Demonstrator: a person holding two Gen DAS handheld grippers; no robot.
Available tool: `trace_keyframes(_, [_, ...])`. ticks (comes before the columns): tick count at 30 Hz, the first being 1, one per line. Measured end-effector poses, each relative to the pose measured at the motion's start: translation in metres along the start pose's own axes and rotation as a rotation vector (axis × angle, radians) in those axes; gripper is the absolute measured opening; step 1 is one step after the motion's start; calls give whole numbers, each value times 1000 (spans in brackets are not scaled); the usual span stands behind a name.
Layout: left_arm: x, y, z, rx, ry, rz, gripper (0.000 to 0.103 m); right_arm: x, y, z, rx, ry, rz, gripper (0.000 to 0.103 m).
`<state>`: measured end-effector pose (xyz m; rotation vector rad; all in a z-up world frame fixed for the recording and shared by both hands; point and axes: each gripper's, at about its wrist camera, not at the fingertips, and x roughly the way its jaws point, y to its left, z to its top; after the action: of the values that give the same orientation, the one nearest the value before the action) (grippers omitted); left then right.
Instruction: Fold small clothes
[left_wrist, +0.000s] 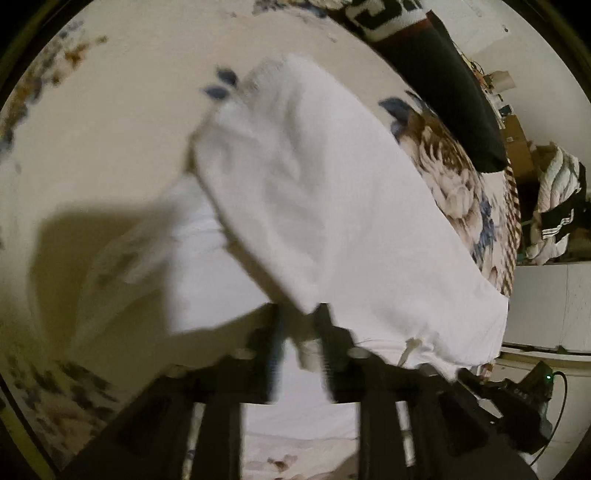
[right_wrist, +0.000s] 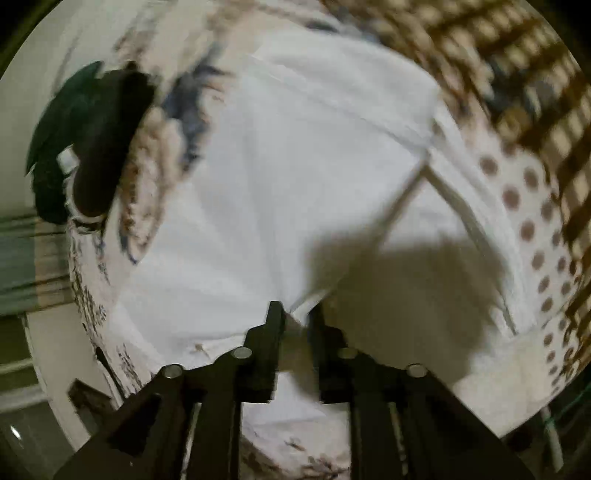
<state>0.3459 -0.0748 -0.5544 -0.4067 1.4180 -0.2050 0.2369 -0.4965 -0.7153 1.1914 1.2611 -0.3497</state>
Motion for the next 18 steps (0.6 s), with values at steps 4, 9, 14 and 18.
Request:
trace_keyframes(4, [-35, -9, 4, 56, -83, 52, 61, -36, -14, 1, 1, -104, -21, 48])
trace_keyframes(9, [-36, -32, 26, 153, -176, 118, 67, -63, -6, 29, -90, -285, -41, 63])
trace_keyframes(14, [35, -36, 53, 254, -89, 236, 67, -31, -6, 75, -180, -252, -236, 65])
trace_keyframes(18, [27, -43, 53, 275, -106, 246, 68, -42, -39, 79, -91, -239, -47, 66])
